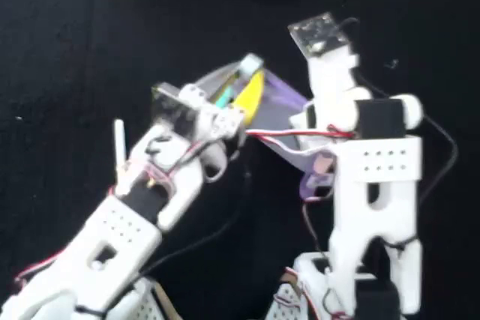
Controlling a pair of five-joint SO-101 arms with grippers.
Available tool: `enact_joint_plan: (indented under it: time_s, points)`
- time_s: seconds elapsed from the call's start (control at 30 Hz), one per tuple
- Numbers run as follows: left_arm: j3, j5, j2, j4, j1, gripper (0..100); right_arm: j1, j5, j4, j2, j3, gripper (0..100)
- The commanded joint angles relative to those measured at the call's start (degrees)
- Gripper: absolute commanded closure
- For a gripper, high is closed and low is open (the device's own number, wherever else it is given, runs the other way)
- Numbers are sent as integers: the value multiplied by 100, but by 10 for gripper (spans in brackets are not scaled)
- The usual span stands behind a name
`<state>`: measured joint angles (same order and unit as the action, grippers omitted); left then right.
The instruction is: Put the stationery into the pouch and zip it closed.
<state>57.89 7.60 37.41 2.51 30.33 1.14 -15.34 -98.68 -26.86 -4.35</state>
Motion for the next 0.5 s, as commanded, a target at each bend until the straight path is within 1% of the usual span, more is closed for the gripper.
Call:
enact_joint_plan:
  time_s: [0.0, 0.1, 0.3, 0.47]
  points:
    - [-303, -35, -1732, 220, 136, 972, -264, 105, -53, -75, 374, 988]
    - [-593, -35, -2066, 220, 136, 973, -264, 97, -53, -75, 374, 988]
    - [-356, -70, -2066, 211, 127, 973, -281, 53, -26, -75, 374, 988]
    - [-145, -35, -1705, 211, -110, 970, -308, 53, -9, -75, 382, 988]
